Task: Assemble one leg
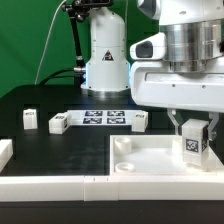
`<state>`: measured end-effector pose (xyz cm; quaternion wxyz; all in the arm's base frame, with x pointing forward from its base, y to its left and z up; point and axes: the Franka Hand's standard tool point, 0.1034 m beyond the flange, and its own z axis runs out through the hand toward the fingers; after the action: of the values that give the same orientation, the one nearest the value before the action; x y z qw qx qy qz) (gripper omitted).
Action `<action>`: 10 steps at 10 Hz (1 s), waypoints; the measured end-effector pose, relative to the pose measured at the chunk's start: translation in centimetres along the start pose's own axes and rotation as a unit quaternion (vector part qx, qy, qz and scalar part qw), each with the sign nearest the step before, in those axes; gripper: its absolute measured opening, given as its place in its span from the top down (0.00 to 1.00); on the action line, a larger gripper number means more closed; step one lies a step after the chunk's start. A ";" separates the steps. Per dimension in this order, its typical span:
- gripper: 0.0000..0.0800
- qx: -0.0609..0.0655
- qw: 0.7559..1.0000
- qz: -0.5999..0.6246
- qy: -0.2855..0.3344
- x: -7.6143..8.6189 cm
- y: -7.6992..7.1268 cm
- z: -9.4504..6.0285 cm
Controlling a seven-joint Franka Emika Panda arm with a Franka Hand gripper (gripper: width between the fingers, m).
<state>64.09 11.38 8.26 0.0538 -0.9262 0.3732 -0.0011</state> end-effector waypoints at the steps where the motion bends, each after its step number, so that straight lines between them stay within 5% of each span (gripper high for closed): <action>1: 0.63 -0.003 0.999 0.038 0.001 0.0 0.0 0.0; 8: 0.63 -0.001 0.953 0.303 -0.020 -1.1 -0.5 0.2; 10: 0.63 0.000 0.961 0.274 -0.021 -1.2 -0.6 0.2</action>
Offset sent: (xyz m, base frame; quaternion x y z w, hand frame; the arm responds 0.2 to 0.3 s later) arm 0.0052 0.0063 0.0010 -0.0097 0.0088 0.2914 0.9565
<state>63.65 12.59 8.15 0.0601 -0.7880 0.6118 0.0332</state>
